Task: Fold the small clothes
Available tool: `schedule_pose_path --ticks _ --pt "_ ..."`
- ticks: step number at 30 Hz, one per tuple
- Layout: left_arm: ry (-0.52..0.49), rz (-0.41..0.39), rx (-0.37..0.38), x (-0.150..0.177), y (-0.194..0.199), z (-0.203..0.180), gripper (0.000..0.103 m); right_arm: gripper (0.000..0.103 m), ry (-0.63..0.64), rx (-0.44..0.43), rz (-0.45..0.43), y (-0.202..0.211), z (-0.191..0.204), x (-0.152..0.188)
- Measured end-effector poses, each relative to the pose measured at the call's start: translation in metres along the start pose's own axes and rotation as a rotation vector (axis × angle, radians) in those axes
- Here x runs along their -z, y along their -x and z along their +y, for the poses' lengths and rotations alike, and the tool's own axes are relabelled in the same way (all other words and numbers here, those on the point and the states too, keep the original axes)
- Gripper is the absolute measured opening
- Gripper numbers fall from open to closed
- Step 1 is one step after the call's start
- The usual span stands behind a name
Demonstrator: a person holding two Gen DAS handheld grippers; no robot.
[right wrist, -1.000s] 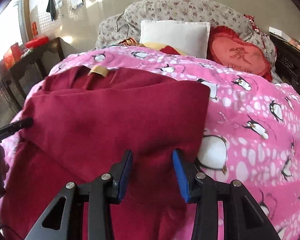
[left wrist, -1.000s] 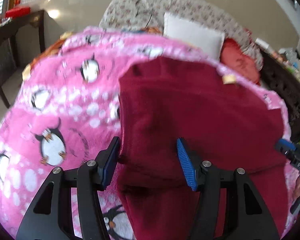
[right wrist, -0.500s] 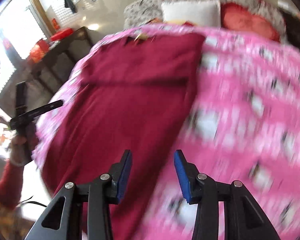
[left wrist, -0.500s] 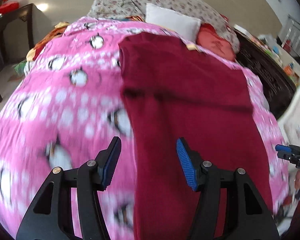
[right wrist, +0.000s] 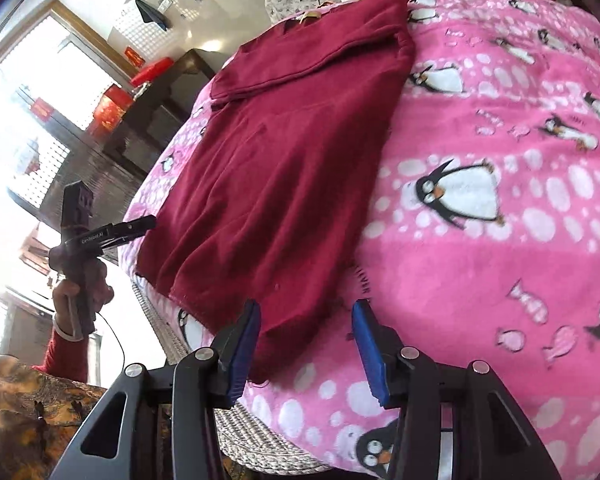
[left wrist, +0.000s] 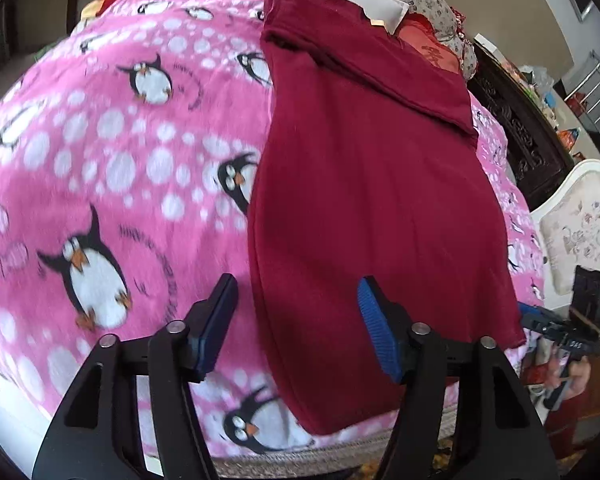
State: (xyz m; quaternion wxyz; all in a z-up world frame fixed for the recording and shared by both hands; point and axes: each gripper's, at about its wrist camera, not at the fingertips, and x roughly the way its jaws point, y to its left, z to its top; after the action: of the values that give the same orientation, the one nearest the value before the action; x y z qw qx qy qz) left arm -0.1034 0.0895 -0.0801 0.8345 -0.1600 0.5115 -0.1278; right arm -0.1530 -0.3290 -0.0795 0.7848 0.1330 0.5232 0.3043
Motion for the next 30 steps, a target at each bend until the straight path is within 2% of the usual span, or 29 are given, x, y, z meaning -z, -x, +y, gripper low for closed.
schedule_pose_path --ticks 5,10,14,15,16,17,18,19,20,21,22,25,28,30 --pt "0.032 0.03 0.043 0.005 -0.003 -0.005 0.072 0.047 -0.005 -0.059 -0.004 -0.016 0.006 -0.007" --pt "0.046 0.006 0.071 0.011 -0.006 -0.006 0.082 0.059 -0.001 -0.104 -0.037 -0.023 0.01 -0.011" --pt "-0.003 0.017 0.04 0.012 -0.012 -0.019 0.089 0.059 0.02 -0.106 -0.047 -0.026 0.015 -0.01" --pt "-0.045 0.026 0.019 0.013 -0.015 -0.026 0.089 0.055 0.026 -0.112 -0.049 -0.026 0.016 -0.009" --pt "-0.08 0.029 0.0 0.014 -0.017 -0.031 0.089 0.043 0.031 -0.119 -0.053 -0.026 0.016 -0.008" --pt "-0.111 0.026 -0.019 0.015 -0.019 -0.035 0.088 0.035 0.03 -0.135 -0.048 -0.03 0.015 -0.007" --pt "-0.126 0.019 -0.028 0.017 -0.019 -0.037 0.087 0.024 0.021 -0.14 -0.042 -0.033 0.013 -0.007" --pt "-0.126 0.009 -0.026 0.018 -0.018 -0.038 0.071 0.018 0.004 -0.146 -0.053 -0.033 0.011 -0.007" --pt "-0.122 0.005 -0.016 0.018 -0.017 -0.038 0.049 0.015 -0.012 -0.17 -0.068 -0.029 0.009 -0.007" --pt "-0.11 0.021 0.014 0.018 -0.018 -0.036 0.038 0.012 -0.027 -0.207 -0.085 -0.025 0.007 -0.008" --pt "-0.099 0.04 0.041 0.018 -0.018 -0.034 0.022 0.01 -0.034 -0.243 -0.105 -0.018 0.006 -0.007" --pt "-0.098 0.056 0.083 0.017 -0.016 -0.032 0.012 0.01 -0.011 -0.316 -0.192 0.008 0.015 -0.012" --pt "-0.103 0.039 0.141 0.008 0.004 -0.033 0.012 0.01 0.027 -0.32 -0.266 0.033 0.027 -0.021" --pt "-0.085 0.032 0.198 -0.002 0.017 -0.03 0.012 0.01 0.042 -0.338 -0.286 0.04 0.03 -0.028"
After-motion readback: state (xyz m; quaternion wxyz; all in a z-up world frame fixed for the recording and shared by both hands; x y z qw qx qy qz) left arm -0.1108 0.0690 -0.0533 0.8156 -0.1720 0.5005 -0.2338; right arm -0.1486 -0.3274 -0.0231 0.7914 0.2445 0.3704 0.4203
